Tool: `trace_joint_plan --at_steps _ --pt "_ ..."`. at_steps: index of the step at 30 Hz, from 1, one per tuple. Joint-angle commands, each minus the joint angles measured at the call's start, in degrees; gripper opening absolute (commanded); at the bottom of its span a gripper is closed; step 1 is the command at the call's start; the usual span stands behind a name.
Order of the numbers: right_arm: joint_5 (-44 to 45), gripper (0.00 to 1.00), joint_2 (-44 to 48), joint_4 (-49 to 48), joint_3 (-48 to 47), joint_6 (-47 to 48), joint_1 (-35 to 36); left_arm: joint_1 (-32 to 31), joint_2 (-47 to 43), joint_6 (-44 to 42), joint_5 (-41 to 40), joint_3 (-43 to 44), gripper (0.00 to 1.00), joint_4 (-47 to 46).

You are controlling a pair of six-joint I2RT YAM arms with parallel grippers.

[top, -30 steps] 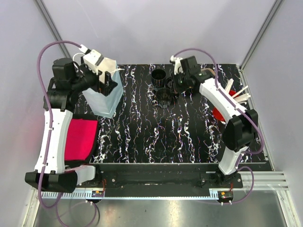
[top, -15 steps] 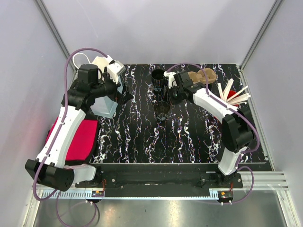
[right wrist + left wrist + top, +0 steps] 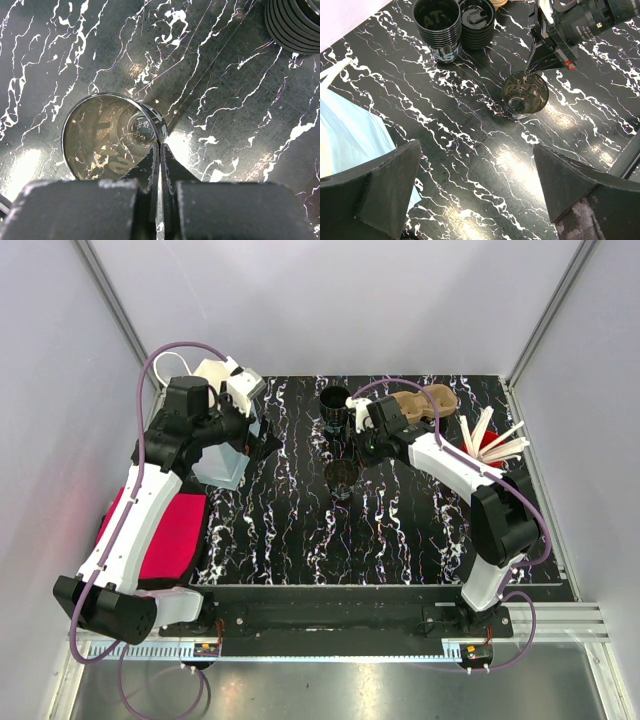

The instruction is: Pack the takeout coffee

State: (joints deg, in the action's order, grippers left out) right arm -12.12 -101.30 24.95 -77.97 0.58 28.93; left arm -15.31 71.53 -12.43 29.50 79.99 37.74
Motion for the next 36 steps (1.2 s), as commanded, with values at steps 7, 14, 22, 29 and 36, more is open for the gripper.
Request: trace_joint_plan --at_steps 7,14,22,29,36 --pt "0.3 0.00 3.0 -3.0 0.6 -0.3 0.5 -0.2 -1.2 0.6 -1.0 -1.0 0.99 -3.0" --pt "0.0 0.03 3.0 -3.1 1.0 -0.1 0.5 -0.2 -1.1 0.6 -1.5 -1.5 0.99 -3.5" --pt "0.5 0.10 3.3 -2.5 0.5 0.9 0.6 0.2 -1.6 0.8 -1.3 -1.9 0.99 -3.6" --pt "1.7 0.25 4.6 -1.0 -1.6 2.5 0.5 0.6 -1.8 0.9 -0.8 -2.4 0.99 -4.0" --pt "2.5 0.38 5.5 0.9 -3.9 4.3 0.5 0.8 -1.7 1.1 -0.9 -2.2 0.99 -4.2"
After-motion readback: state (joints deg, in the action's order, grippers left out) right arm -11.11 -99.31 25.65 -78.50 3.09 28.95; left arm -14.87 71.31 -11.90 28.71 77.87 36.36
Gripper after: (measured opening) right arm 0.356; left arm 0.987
